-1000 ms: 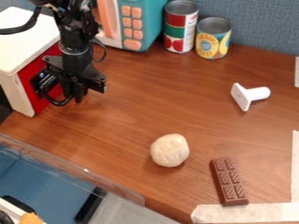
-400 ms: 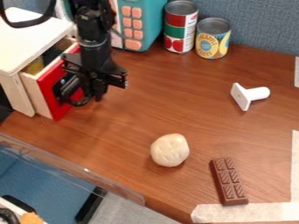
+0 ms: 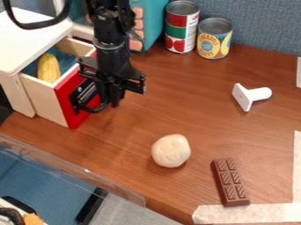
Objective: Pulls the door of the drawer and opens it
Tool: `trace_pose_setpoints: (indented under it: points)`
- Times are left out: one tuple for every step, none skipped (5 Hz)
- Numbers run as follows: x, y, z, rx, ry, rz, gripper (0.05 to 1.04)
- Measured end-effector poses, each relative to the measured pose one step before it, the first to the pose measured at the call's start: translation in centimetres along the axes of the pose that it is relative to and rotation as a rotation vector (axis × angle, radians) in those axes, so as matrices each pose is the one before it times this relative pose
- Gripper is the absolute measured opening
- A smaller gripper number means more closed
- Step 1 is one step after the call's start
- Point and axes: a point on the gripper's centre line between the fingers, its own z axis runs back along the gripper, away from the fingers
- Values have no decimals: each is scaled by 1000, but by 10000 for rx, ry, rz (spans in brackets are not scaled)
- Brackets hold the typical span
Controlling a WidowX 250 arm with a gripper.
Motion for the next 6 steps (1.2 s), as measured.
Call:
trace_pose_setpoints:
  points:
    - [-408,-1299,240,-115,25,-105,143]
    - [-26,-681,65,-47,-3,-1,142]
    - [-71,-573,17,-81,10,71,143]
    - [-5,-221,57,-41,-15,-1,142]
    - [-83,-372,131,-69,-29,-42,185]
    - [-273,129,1013,11,-204,258,427]
